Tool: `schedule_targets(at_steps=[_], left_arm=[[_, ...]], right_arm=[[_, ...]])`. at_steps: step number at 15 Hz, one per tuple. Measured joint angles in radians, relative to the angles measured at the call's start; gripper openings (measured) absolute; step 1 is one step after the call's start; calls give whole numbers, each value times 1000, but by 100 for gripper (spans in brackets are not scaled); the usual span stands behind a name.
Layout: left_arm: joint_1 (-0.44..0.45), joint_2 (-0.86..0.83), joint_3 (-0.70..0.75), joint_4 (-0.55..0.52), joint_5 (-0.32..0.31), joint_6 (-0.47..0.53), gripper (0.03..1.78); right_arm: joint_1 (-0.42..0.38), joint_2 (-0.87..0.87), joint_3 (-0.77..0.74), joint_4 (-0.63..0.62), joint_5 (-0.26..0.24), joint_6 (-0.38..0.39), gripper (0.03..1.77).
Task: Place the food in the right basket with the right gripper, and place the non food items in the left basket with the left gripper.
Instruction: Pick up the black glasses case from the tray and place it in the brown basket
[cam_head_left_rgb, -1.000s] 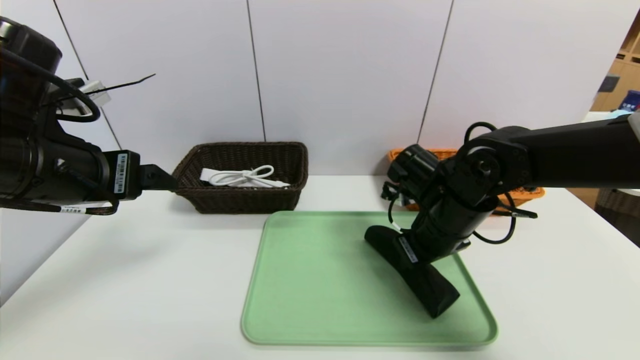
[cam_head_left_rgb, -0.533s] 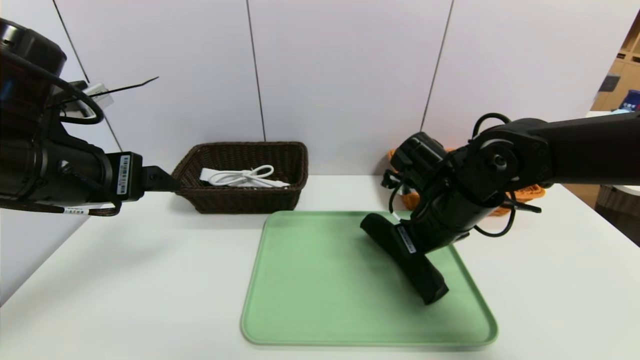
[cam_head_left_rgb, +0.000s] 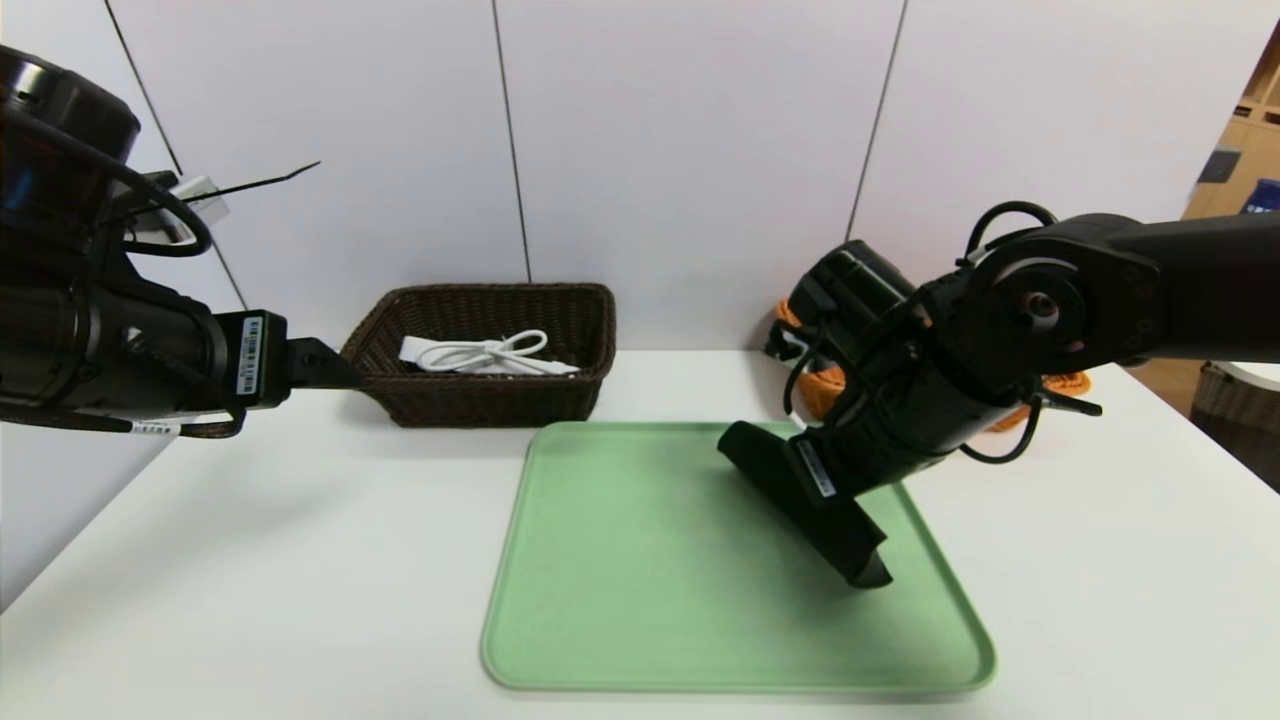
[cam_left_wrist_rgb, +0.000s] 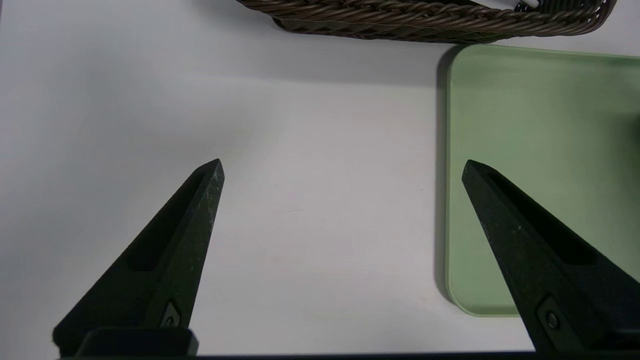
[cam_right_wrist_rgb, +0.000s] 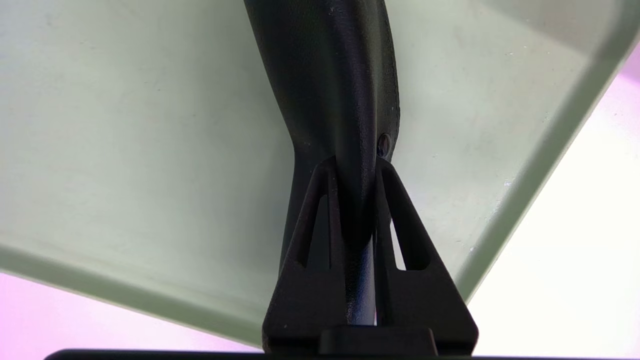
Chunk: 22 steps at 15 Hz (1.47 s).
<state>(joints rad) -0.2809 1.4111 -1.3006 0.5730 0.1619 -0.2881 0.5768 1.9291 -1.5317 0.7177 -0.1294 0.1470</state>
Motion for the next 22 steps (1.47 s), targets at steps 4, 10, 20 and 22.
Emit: schedule_targets(at_steps=[4,10,20,22], left_arm=[[0,0,2,0,-1,0,169],[0,0,3,0,-1,0,169],[-1,4,11,0,0,-1,169],[-1,4,17,-1,-1,-1,169]], right_arm=[[1,-2,6,-2,-3,-1,20],[1,-2,10,-1,-23,-4,20],[6,-56,-5,-101,-25,-12,19],[17,-83,-13,-108,-54,-22,19]])
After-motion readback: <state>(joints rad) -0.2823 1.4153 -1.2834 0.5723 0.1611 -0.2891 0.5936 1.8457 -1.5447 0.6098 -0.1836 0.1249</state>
